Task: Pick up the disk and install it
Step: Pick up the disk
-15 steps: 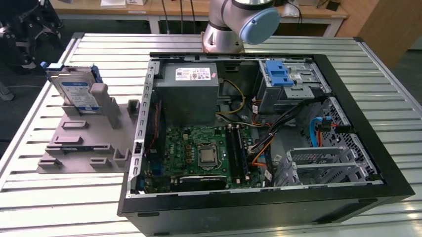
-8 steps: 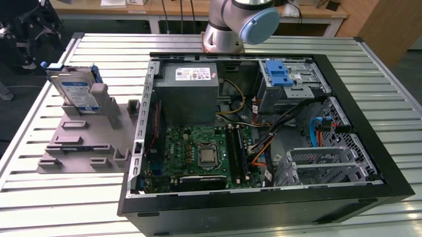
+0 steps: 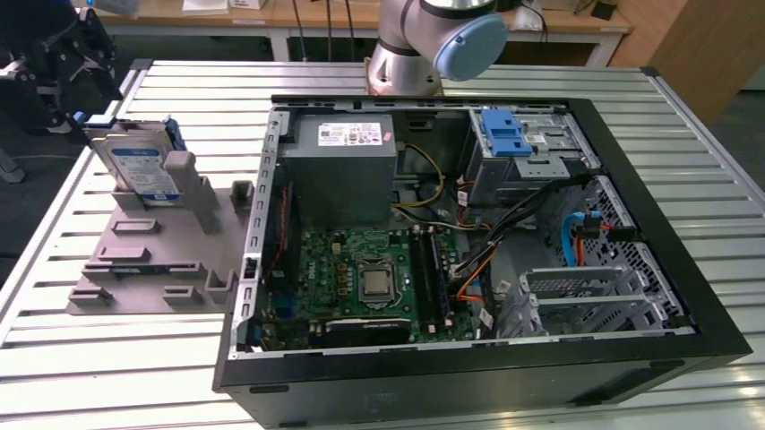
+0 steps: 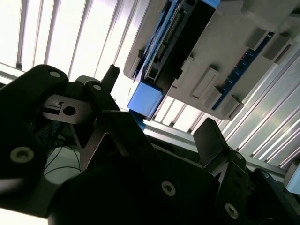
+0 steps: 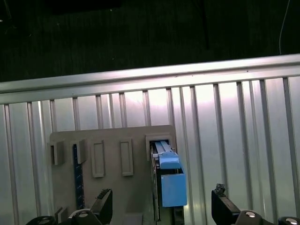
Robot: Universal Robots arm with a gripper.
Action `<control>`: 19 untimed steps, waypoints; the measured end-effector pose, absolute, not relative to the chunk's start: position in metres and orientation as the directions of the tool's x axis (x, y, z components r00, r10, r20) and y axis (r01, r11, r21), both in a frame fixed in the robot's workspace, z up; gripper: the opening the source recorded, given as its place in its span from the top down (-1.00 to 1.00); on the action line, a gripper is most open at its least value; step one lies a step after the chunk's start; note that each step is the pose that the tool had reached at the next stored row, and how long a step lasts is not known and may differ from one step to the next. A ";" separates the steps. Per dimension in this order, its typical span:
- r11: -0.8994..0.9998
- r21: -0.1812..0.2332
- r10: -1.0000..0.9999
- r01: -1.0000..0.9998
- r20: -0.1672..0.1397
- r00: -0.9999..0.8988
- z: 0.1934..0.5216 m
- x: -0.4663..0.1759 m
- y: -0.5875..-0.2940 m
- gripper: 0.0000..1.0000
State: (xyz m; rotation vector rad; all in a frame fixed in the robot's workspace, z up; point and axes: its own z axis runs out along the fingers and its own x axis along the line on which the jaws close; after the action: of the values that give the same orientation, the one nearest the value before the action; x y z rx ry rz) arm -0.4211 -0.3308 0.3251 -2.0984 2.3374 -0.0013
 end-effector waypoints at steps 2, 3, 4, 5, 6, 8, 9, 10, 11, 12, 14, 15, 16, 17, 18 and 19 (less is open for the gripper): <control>0.108 -0.001 -0.994 -0.994 0.000 -0.108 0.324 -0.421 -0.331 -0.81; 0.107 -0.001 -0.994 -0.994 0.000 -0.107 0.324 -0.421 -0.331 -0.81; 0.107 -0.001 -0.994 -0.994 0.000 -0.107 0.324 -0.421 -0.331 -0.81; 0.107 -0.001 -0.994 -0.994 0.000 -0.107 0.324 -0.421 -0.331 -0.81; 0.108 -0.001 -0.994 -0.994 0.000 -0.108 0.324 -0.421 -0.330 -0.81; 0.108 -0.001 -0.994 -0.994 0.000 -0.108 0.323 -0.421 -0.329 -0.81; 0.107 -0.001 -0.994 -0.994 0.000 -0.107 0.322 -0.421 -0.329 -0.81; 0.107 -0.001 -0.994 -0.994 0.000 -0.107 0.321 -0.421 -0.329 -0.81; 0.107 -0.001 -0.994 -0.994 0.000 -0.107 0.320 -0.422 -0.329 -0.81; 0.107 -0.001 -0.994 -0.994 0.000 -0.107 0.318 -0.422 -0.329 -0.81; 0.107 -0.001 -0.994 -0.994 0.000 -0.107 0.316 -0.422 -0.329 -0.81; 0.107 -0.001 -0.994 -0.994 0.000 -0.107 0.315 -0.422 -0.329 -0.81; 0.107 -0.001 -0.994 -0.994 0.000 -0.107 0.314 -0.422 -0.329 -0.81; 0.105 -0.001 -0.995 -0.995 0.000 -0.105 0.313 -0.422 -0.329 -0.81; 0.100 -0.001 -0.995 -0.995 0.000 -0.100 0.313 -0.422 -0.329 -0.81; 0.097 -0.001 -0.995 -0.995 0.000 -0.097 0.312 -0.422 -0.329 -0.81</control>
State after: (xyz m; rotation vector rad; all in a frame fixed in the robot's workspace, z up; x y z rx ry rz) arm -0.4220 -0.3290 0.3122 -2.1110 2.3262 -0.0012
